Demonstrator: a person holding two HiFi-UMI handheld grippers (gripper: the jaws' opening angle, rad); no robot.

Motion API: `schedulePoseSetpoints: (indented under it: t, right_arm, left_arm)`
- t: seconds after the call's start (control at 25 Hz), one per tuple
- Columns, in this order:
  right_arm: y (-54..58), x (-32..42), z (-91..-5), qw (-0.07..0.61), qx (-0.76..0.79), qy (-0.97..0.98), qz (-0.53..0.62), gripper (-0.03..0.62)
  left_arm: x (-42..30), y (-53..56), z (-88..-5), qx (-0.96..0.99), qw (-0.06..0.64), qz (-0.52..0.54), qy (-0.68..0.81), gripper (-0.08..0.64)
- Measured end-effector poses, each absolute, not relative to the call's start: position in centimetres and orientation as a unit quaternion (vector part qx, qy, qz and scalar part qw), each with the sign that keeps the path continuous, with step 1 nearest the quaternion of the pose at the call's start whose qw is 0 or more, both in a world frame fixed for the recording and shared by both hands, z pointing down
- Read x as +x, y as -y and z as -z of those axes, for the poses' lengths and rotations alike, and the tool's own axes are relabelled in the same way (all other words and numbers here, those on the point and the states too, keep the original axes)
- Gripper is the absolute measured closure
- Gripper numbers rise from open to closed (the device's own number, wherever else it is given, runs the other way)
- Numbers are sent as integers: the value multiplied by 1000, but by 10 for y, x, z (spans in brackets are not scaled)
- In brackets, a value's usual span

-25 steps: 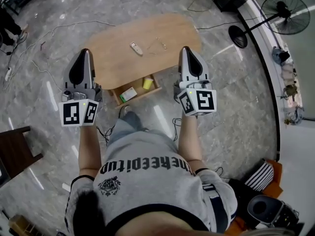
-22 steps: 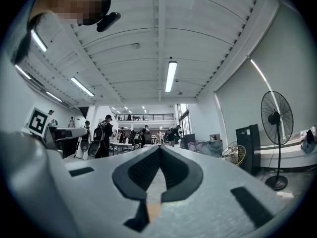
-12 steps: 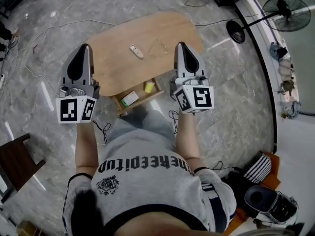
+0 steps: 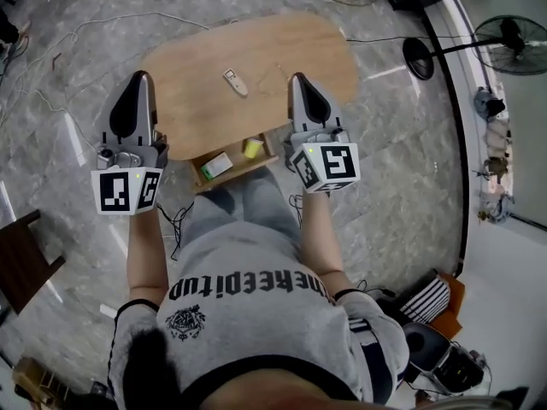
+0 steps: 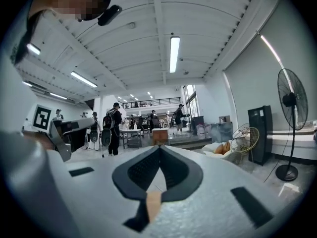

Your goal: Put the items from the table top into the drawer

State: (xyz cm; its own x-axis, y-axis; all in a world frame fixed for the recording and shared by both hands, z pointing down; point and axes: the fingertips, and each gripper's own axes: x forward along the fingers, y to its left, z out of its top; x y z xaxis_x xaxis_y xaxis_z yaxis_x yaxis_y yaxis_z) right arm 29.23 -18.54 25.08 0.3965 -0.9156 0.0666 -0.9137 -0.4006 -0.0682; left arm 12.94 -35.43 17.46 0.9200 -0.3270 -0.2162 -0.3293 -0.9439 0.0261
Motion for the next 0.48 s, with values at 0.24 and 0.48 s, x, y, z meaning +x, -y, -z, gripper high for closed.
schedulePoseSetpoints:
  t: [0.24,0.48]
  right_arm:
    - [222,321,-302,-3,-797,-594,115,591]
    - [253,339,-372,-21,-752,-627,200,591]
  left_arm:
    - [149,363,-181,-972,16,-102,-211,548]
    - [163,367,-204,-963,22,-84,-256,548]
